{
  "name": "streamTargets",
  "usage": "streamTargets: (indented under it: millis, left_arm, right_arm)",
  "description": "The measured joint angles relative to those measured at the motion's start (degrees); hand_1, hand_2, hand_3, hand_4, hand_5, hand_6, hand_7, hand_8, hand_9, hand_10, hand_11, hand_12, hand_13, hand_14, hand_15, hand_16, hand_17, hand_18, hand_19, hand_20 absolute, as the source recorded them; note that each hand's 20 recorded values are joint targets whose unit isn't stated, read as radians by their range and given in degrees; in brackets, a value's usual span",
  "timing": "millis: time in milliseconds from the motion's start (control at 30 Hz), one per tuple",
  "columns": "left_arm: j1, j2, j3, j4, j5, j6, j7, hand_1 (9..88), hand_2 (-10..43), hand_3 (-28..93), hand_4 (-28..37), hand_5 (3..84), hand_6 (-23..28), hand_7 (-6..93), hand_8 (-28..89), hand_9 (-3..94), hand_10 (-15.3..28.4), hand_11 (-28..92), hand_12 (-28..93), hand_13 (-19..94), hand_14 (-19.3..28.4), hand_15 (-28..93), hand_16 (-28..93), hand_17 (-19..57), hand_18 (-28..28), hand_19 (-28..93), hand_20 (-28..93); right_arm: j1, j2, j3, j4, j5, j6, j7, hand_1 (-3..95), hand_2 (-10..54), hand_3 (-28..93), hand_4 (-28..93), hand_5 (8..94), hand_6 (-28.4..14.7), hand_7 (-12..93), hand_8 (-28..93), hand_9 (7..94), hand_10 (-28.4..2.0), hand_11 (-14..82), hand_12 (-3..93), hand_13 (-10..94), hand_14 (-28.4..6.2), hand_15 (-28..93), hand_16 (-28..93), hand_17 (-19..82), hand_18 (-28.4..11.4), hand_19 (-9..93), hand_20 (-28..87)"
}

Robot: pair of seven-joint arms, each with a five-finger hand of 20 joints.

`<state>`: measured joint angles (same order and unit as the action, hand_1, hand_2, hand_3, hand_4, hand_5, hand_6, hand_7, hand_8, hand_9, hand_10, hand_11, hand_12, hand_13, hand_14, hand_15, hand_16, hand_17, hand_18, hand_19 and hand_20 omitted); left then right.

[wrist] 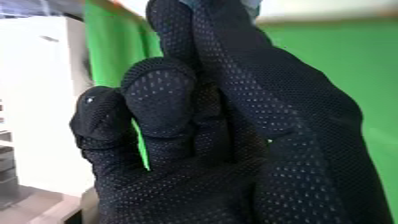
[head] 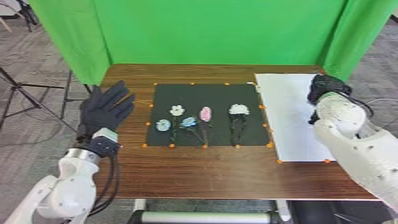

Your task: Arrange flowers

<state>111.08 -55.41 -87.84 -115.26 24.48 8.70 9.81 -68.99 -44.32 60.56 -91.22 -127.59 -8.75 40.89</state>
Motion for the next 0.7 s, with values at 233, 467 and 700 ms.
streamTargets:
  millis: [233,467,700]
  left_arm:
    - [0.31,-0.05,0.01,0.0,0.0,0.1,0.04,25.7,9.7,71,-28.3,36.1,6.9,11.7,-9,27.8,13.9,18,7,17,14.9,28,-7,-5.5,12.5,22,8]
    - [0.02,0.4,0.05,0.04,-0.08,0.16,0.14,28.1,7.4,71,-28.0,36.2,6.9,12.0,-9,27.8,14.0,18,7,17,14.8,29,-7,-5.4,12.5,22,8]
    - [-0.67,0.98,0.3,0.1,-0.05,0.31,0.01,28.4,7.4,70,-27.9,36.1,7.0,12.4,-9,27.6,14.1,18,8,17,14.7,29,-7,-5.4,12.4,22,8]
  right_arm:
    - [-7.56,-0.3,2.51,-13.49,-0.54,1.43,-0.8,62.7,-9.5,74,-28,71.7,0.2,44,11,84.0,-9.2,18.2,49.8,76,-6.2,62,44,44,-23.1,92,38]
    - [-9.81,-3.89,-1.42,-15.31,-0.27,0.1,-3.01,62.6,-9.5,74,-28,71.8,0.1,44,11,84.0,-9.1,18.6,49.9,76,-6.3,62,44,44,-23.3,93,38]
    - [-10.96,-6.4,-2.65,-15.37,-0.02,-0.65,-2.84,62.4,-9.5,73,-28,71.7,-0.3,44,10,83.3,-9.2,18.3,49.4,75,-6.1,61,44,44,-23.2,93,37]
